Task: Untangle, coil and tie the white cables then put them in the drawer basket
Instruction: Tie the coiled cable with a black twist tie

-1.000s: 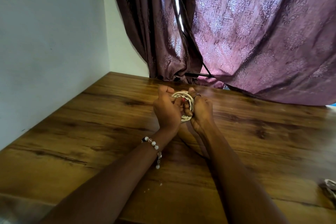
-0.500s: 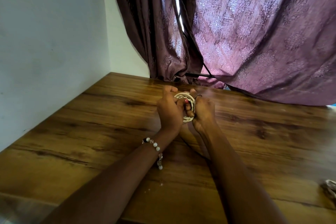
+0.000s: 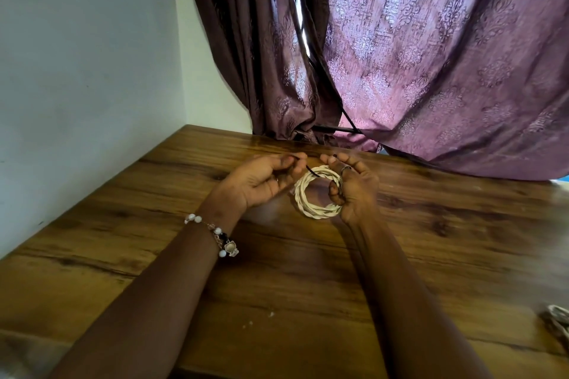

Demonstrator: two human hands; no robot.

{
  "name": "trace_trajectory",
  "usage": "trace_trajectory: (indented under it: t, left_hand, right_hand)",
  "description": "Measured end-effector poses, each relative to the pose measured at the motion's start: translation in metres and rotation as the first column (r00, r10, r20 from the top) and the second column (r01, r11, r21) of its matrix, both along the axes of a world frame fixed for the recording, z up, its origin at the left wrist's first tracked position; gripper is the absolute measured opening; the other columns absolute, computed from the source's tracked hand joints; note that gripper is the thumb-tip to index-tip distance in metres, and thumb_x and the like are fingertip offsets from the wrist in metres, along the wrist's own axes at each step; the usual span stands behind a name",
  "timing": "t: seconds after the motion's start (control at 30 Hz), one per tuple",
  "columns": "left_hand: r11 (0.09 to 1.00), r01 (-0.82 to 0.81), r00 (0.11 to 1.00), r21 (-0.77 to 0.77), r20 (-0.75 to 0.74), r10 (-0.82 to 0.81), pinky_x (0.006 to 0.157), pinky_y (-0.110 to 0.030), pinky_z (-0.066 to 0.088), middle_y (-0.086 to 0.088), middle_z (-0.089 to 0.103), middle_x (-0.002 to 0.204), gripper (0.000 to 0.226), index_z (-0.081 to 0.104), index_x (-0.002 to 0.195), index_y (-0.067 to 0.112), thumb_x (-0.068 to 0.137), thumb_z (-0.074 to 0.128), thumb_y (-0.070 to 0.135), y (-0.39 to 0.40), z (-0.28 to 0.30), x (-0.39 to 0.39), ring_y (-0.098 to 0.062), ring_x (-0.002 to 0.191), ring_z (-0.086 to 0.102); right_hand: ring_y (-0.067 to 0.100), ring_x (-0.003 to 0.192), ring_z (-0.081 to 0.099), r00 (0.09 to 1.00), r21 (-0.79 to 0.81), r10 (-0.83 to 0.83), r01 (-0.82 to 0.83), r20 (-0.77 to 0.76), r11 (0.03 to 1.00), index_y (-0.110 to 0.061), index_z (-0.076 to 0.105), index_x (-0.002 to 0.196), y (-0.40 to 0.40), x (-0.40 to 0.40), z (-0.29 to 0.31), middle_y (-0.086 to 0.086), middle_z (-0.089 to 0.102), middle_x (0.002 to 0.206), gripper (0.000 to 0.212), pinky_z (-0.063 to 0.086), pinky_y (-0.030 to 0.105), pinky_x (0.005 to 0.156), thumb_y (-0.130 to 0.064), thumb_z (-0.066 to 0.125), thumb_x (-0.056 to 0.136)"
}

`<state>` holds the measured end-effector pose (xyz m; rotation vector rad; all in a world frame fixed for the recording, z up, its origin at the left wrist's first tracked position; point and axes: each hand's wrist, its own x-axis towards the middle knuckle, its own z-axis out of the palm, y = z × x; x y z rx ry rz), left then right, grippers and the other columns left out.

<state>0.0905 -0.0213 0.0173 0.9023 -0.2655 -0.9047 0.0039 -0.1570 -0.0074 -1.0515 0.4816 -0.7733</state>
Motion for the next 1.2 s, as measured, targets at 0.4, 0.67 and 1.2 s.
trace_trajectory:
  t: [0.4,0.67,1.2]
  left_hand:
    - [0.914,-0.405,0.867,-0.018,0.309,0.39,0.051,-0.019,0.047,0.003,0.059,0.064,0.018,0.071,0.082,0.011,0.087,0.065,0.027,-0.003,0.001,0.006,-0.004,0.054,0.048]
    - [0.876,-0.424,0.905,-0.231,-0.147,0.399,0.064,-0.028,0.058,0.0,0.063,0.064,0.013,0.066,0.093,0.009,0.095,0.053,0.012,0.008,0.008,0.013,-0.01,0.054,0.063]
    - [0.972,-0.23,0.764,0.05,0.628,0.149,0.034,-0.014,0.024,-0.001,0.047,0.041,0.021,0.064,0.088,0.005,0.098,0.048,0.013,-0.014,-0.006,-0.016,-0.007,0.029,0.031]
  right_hand:
    - [0.007,0.032,0.042,0.997,-0.073,0.068,-0.071,-0.047,0.995,-0.008,0.065,0.094,0.01,-0.001,0.003,0.008,0.074,0.086,0.007,0.022,0.01,0.03,-0.007,0.064,0.088]
    - [0.008,0.029,0.038,0.99,-0.107,0.125,-0.132,-0.068,0.985,-0.011,0.063,0.092,0.008,0.001,0.001,0.006,0.075,0.085,0.006,0.021,0.008,0.033,-0.007,0.064,0.088]
    - [0.005,0.026,0.029,0.993,-0.079,0.118,-0.117,0.004,0.99,-0.01,0.069,0.093,0.001,-0.001,-0.004,0.004,0.071,0.07,0.009,0.018,0.009,0.032,-0.007,0.061,0.09]
